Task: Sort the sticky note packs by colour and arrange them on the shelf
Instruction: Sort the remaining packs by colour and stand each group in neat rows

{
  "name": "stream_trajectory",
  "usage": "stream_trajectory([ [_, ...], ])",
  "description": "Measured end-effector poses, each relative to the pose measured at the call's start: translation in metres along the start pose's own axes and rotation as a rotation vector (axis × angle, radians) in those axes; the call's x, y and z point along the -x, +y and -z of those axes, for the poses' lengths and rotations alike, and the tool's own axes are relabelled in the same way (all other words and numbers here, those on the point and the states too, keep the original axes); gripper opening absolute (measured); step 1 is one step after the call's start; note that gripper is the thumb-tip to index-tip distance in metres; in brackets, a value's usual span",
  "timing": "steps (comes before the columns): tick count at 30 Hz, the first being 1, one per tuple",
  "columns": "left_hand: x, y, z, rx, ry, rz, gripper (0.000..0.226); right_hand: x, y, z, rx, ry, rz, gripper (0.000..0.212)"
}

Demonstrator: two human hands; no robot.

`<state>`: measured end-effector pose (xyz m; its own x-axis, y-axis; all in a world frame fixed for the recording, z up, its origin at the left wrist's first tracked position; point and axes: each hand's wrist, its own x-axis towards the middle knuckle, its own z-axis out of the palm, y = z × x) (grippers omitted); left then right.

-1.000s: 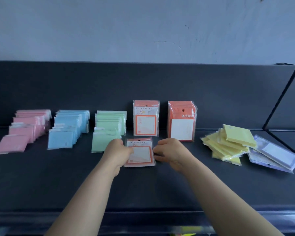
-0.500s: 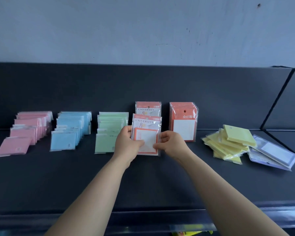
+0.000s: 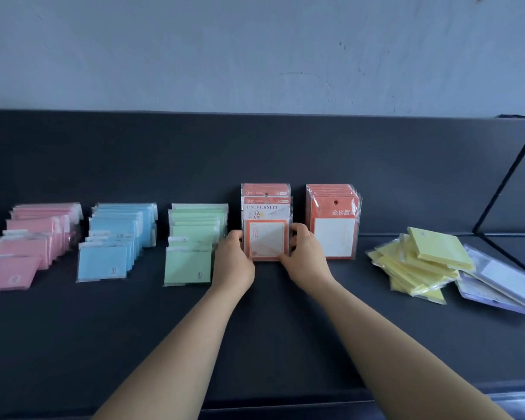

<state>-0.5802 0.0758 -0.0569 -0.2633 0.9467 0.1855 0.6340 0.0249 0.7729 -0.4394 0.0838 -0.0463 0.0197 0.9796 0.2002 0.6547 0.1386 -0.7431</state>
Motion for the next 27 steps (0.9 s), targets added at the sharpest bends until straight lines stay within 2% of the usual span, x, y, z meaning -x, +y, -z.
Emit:
stream_trajectory([
  [7,-0.006,0.006,-0.005,-0.095,0.062,-0.024,0.033,-0.005,-0.003,-0.004,0.159,0.053,0.057,0.047],
  [12,-0.005,0.006,-0.004,-0.150,0.058,-0.010,0.024,-0.007,0.001,-0.003,0.139,0.032,0.012,0.035],
  [19,0.001,0.012,0.003,-0.171,0.017,0.008,0.039,-0.008,0.006,-0.002,0.115,0.025,-0.004,0.028],
  [27,0.004,0.014,0.005,-0.138,0.025,0.023,0.044,-0.008,0.007,-0.003,0.108,0.030,0.002,0.027],
])
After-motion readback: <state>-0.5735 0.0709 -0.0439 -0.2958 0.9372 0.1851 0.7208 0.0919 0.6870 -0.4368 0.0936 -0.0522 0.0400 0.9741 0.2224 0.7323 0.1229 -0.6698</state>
